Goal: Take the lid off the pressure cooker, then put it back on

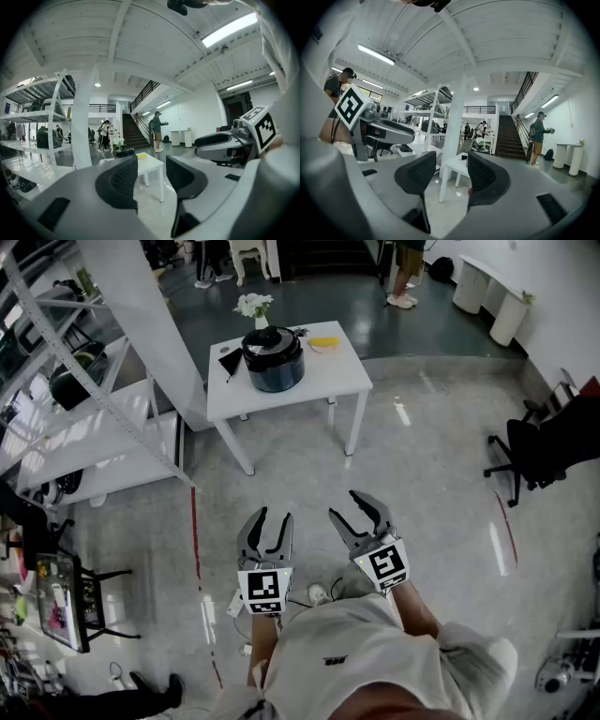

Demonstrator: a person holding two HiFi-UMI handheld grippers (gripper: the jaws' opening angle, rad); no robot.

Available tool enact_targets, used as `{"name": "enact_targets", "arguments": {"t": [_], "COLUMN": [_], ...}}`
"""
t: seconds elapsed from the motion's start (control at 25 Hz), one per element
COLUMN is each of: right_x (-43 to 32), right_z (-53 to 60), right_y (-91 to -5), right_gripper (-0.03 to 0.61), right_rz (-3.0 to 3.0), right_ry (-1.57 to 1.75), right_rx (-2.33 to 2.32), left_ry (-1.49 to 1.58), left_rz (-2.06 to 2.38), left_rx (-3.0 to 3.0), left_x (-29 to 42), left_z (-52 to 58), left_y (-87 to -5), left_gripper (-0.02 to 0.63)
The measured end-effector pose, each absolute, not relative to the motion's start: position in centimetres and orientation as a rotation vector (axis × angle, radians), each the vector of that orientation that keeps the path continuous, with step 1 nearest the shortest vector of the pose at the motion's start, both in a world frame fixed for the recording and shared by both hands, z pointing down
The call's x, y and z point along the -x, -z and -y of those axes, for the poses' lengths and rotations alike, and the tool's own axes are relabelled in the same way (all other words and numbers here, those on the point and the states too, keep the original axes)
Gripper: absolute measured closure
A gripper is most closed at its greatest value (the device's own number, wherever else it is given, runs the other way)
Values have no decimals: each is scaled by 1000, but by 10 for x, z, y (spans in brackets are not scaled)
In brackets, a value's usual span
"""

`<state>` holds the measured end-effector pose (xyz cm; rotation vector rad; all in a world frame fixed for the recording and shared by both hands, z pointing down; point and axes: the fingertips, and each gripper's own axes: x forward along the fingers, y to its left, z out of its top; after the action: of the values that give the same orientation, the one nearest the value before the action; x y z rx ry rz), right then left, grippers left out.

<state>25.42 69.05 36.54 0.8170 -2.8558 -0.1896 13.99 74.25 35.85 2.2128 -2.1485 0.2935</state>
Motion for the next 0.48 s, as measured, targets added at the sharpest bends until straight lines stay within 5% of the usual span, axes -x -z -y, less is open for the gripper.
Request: {"name": "enact_targets", "arguments": {"t": [0.48], "right_x": [-229], "right_z": [-664], "right_y": [-377], "right_gripper": [380], "right_rz": [2852], "right_ry": [101], "right_rx": [-803], "left_ry": [-285], "left_rz": [2103], "left_rx": [-2244], "left_x": [-130], "left_z": [-714], "left_y": [-369], "left_gripper": [414]}}
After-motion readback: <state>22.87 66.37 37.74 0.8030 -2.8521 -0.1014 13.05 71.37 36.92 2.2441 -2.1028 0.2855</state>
